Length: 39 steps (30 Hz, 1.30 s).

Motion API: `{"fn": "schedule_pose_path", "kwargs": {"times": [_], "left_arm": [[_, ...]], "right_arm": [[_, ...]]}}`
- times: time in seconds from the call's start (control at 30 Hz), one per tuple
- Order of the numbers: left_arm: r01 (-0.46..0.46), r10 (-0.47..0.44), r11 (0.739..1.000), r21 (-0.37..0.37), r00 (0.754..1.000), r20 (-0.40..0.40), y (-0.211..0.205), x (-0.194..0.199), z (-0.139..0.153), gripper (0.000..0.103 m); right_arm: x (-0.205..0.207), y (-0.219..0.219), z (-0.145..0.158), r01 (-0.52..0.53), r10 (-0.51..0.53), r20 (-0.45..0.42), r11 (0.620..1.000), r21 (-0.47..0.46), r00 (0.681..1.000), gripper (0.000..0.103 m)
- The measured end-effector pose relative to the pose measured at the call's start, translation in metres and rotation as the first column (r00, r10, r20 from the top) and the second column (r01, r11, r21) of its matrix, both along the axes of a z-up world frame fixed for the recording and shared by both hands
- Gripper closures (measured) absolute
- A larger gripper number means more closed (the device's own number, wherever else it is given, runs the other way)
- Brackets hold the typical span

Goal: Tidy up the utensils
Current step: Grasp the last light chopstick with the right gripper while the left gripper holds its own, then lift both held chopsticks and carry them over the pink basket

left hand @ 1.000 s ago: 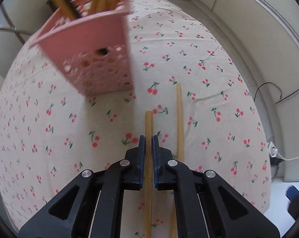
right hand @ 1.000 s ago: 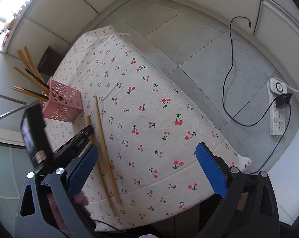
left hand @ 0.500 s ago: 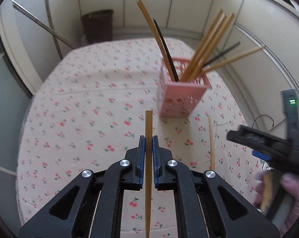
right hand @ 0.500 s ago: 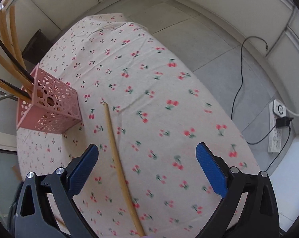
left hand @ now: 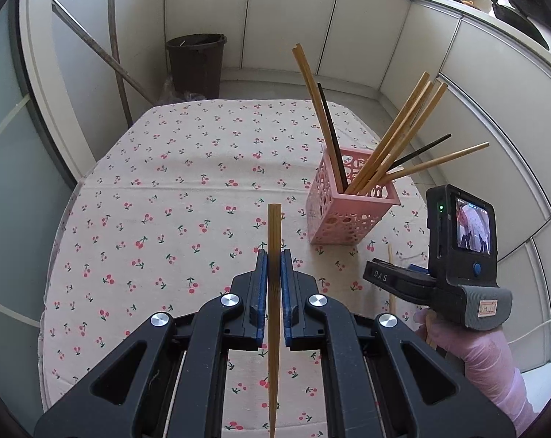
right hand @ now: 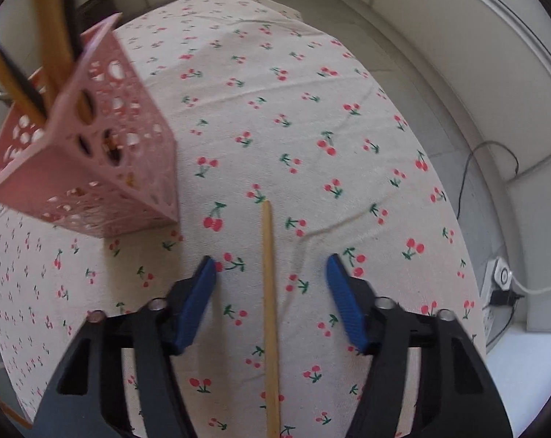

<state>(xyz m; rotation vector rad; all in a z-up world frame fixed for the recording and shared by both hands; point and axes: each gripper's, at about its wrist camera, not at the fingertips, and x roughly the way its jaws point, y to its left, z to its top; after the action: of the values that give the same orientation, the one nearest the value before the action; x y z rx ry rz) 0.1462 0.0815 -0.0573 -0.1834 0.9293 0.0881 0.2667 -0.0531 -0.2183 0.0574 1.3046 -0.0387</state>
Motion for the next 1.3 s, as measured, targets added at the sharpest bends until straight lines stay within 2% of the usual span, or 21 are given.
{"fn": "schedule_pose_path", "kwargs": {"times": [0.03, 0.1, 0.13, 0.23, 0.53, 0.63, 0.73, 0.97, 1.3], "left_arm": [[0.0, 0.0, 1.0, -0.001, 1.0, 0.0, 0.0, 0.0, 0.0, 0.096], [0.001, -0.001, 1.0, 0.002, 1.0, 0.0, -0.002, 0.0, 0.0, 0.096], [0.003, -0.003, 1.0, 0.004, 1.0, 0.001, -0.002, 0.0, 0.0, 0.096], [0.0, 0.0, 1.0, 0.009, 1.0, 0.001, -0.003, 0.0, -0.001, 0.096], [0.007, -0.007, 1.0, -0.009, 1.0, -0.011, -0.003, 0.0, -0.004, 0.096], [0.01, -0.01, 1.0, -0.017, 1.0, -0.009, -0.002, 0.0, -0.005, 0.096], [0.01, -0.011, 0.999, -0.042, 1.0, -0.011, 0.001, -0.001, -0.006, 0.096], [0.024, -0.024, 0.999, -0.049, 1.0, 0.012, 0.001, -0.01, 0.002, 0.096], [0.061, -0.058, 0.998, -0.033, 0.995, 0.085, -0.003, -0.044, 0.02, 0.096]], "right_arm": [[0.0, 0.004, 0.001, -0.014, 0.014, 0.003, 1.0, 0.004, 1.0, 0.072], [-0.003, 0.011, 0.003, -0.045, 0.045, 0.002, 0.999, 0.009, 0.999, 0.085], [-0.004, 0.013, 0.003, -0.057, 0.057, 0.001, 0.998, 0.012, 0.998, 0.091], [-0.01, 0.012, 0.003, -0.078, 0.078, 0.002, 0.996, 0.035, 0.997, 0.095], [-0.022, -0.016, 0.005, -0.062, 0.067, -0.02, 0.983, 0.176, 0.998, 0.097], [-0.033, -0.027, 0.015, -0.067, 0.067, 0.008, 0.975, 0.212, 0.998, 0.097], [-0.047, -0.044, 0.033, -0.091, 0.077, 0.069, 0.966, 0.24, 0.995, 0.097], [-0.097, -0.063, 0.086, -0.15, 0.089, 0.212, 0.946, 0.289, 0.973, 0.097], [-0.144, -0.081, 0.129, -0.186, 0.048, 0.36, 0.915, 0.359, 0.932, 0.096]]}}
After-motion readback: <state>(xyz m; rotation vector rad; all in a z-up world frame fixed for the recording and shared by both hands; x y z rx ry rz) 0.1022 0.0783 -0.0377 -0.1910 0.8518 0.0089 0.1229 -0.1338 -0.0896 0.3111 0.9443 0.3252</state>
